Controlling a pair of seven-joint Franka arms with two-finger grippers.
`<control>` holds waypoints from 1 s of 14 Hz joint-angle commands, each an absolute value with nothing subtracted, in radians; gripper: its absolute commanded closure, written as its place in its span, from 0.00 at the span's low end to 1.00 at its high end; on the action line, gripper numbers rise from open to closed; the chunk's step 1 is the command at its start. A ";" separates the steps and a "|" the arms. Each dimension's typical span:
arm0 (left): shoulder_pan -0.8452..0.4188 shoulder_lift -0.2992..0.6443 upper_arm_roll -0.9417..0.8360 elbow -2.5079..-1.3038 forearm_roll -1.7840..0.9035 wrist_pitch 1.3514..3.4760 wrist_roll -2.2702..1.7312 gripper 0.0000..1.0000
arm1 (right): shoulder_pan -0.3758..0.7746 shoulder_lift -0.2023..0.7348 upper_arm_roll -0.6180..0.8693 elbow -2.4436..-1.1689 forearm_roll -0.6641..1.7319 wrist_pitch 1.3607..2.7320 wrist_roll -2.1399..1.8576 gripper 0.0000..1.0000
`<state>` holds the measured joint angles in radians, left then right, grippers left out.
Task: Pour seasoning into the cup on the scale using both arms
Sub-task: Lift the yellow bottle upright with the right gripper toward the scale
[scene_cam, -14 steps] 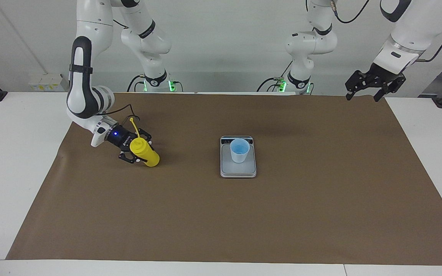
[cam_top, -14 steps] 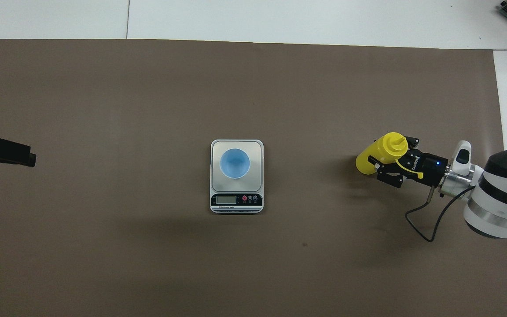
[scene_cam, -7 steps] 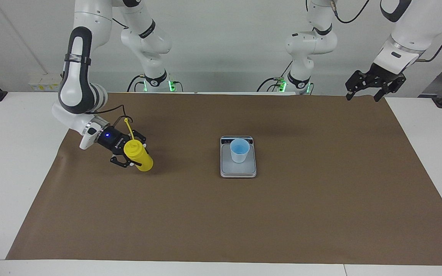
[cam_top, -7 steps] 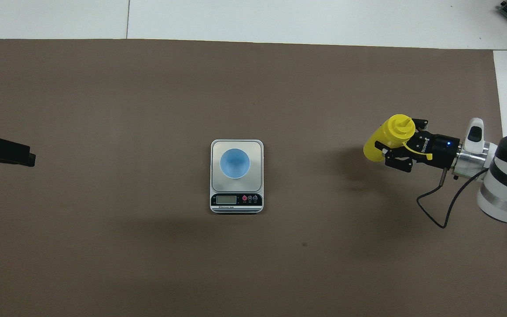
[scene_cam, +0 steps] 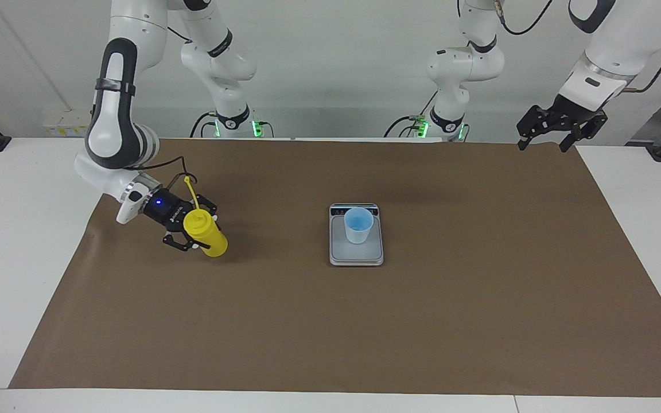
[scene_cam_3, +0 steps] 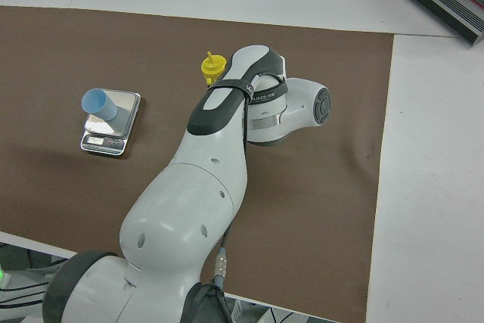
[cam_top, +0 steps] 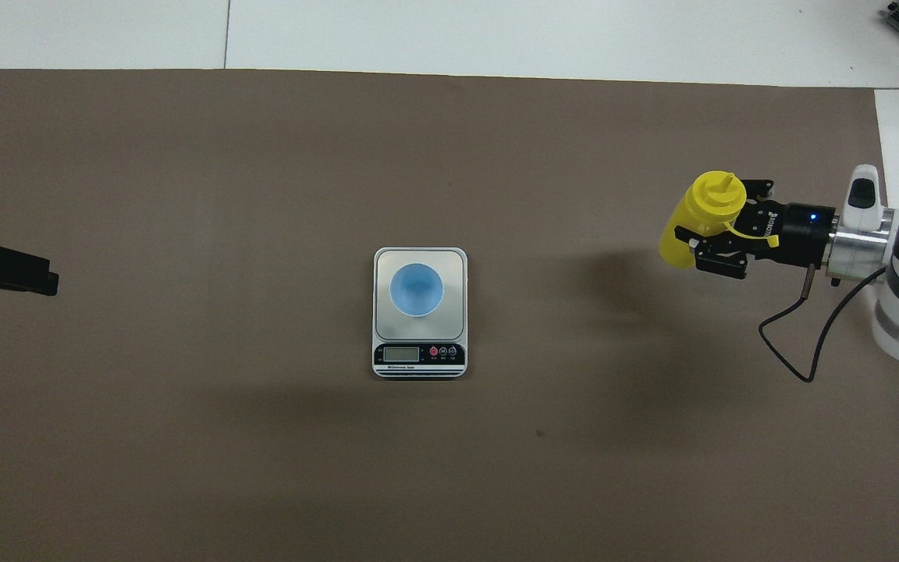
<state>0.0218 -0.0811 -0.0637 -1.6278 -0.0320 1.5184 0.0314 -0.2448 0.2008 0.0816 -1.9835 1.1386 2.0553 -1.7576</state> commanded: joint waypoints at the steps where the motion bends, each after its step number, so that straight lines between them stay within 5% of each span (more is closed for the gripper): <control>1: 0.028 -0.103 -0.069 -1.646 -0.018 1.537 0.028 0.00 | -0.229 0.189 0.087 -1.905 1.022 2.059 -1.573 0.97; 7: 0.020 -0.097 -0.071 -1.632 -0.018 1.525 0.031 0.00 | -0.123 0.190 0.087 -1.800 0.787 2.077 -1.332 1.00; 14: 0.029 -0.045 -0.074 -1.532 -0.021 1.442 0.031 0.00 | 0.052 0.190 0.087 -1.793 0.473 2.249 -1.041 1.00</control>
<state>0.0219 -0.0738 -0.0687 -1.5753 -0.0320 1.4725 0.0317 0.0107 0.1925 0.0860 -1.8055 0.5586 2.2119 -1.1189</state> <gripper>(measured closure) 0.000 0.471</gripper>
